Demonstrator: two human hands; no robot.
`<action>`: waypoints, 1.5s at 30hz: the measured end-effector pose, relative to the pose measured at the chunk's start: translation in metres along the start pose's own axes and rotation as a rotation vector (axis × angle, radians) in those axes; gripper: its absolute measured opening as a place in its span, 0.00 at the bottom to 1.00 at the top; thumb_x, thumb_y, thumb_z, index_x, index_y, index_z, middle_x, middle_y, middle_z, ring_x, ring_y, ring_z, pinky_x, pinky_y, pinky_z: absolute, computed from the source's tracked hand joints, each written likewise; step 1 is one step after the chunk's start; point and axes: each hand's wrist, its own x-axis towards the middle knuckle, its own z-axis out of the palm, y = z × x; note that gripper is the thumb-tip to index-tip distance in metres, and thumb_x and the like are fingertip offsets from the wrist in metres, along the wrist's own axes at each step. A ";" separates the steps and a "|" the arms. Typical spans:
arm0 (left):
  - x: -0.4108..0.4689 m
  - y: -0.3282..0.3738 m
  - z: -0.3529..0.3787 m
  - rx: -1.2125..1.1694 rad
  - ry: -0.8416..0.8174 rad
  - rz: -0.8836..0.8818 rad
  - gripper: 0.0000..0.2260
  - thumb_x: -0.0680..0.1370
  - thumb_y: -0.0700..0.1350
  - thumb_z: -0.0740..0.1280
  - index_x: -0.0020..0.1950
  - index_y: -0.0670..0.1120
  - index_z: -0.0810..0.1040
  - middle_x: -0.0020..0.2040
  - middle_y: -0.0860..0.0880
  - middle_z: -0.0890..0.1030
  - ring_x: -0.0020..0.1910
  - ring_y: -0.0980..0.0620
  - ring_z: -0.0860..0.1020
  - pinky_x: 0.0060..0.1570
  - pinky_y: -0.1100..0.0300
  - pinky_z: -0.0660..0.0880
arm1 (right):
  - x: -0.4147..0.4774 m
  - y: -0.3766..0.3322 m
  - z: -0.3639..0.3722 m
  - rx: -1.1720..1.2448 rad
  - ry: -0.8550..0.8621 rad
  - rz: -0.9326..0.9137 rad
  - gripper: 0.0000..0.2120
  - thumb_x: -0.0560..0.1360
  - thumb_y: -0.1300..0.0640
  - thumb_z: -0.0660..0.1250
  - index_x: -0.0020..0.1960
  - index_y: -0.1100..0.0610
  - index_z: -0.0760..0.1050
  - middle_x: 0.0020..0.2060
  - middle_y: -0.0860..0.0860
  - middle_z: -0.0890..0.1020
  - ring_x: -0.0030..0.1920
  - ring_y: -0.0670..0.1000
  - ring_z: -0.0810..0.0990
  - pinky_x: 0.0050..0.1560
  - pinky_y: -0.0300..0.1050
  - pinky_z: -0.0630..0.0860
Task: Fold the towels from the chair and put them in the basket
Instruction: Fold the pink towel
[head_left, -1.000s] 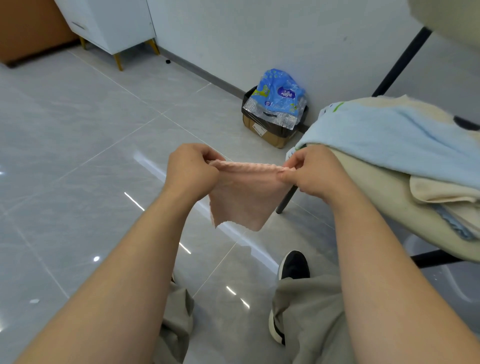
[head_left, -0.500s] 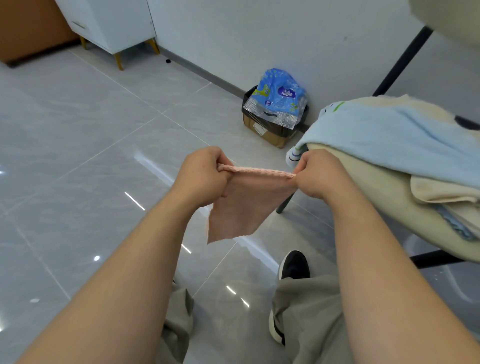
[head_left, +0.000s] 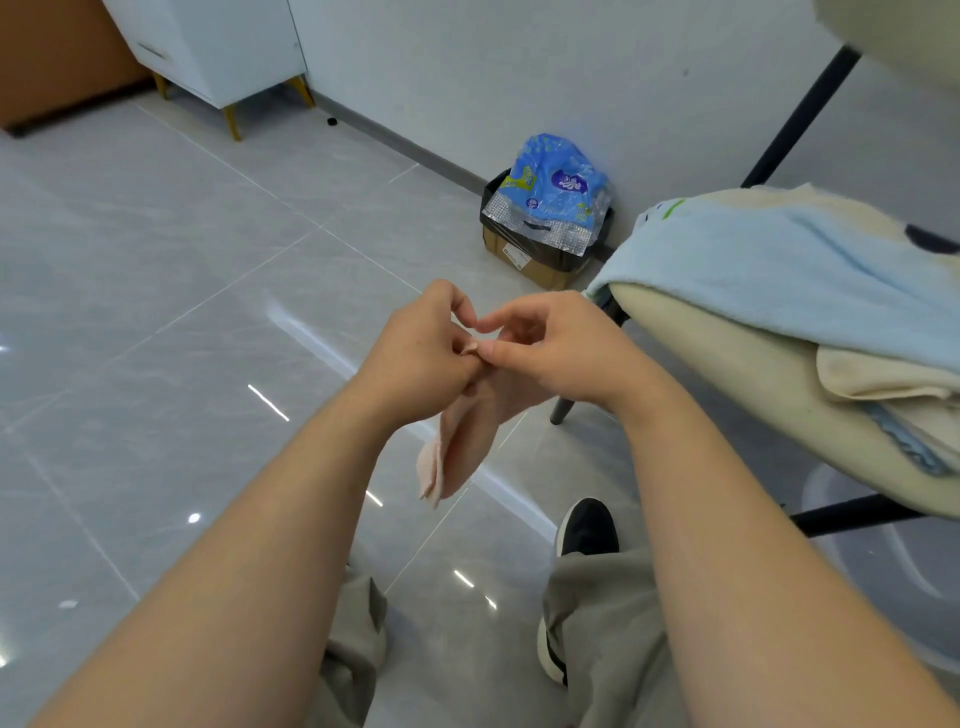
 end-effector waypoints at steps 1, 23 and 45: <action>0.000 0.000 0.001 -0.004 -0.013 0.004 0.12 0.75 0.39 0.70 0.51 0.49 0.68 0.37 0.48 0.85 0.33 0.53 0.84 0.36 0.56 0.79 | 0.001 0.000 0.001 -0.029 0.022 -0.014 0.07 0.74 0.49 0.75 0.51 0.48 0.85 0.41 0.48 0.85 0.41 0.45 0.81 0.45 0.40 0.75; -0.005 0.003 0.001 0.140 0.050 0.234 0.13 0.74 0.45 0.74 0.52 0.53 0.73 0.44 0.56 0.77 0.44 0.60 0.76 0.40 0.65 0.73 | 0.011 0.013 -0.017 0.128 0.744 0.015 0.02 0.84 0.55 0.58 0.52 0.51 0.68 0.41 0.41 0.75 0.41 0.40 0.73 0.41 0.26 0.66; -0.017 -0.016 0.008 0.432 -0.121 0.127 0.03 0.67 0.35 0.64 0.35 0.41 0.74 0.32 0.45 0.74 0.34 0.46 0.72 0.32 0.54 0.68 | -0.002 0.043 -0.047 0.051 0.978 0.084 0.09 0.84 0.56 0.56 0.59 0.59 0.70 0.46 0.44 0.74 0.47 0.47 0.73 0.46 0.36 0.63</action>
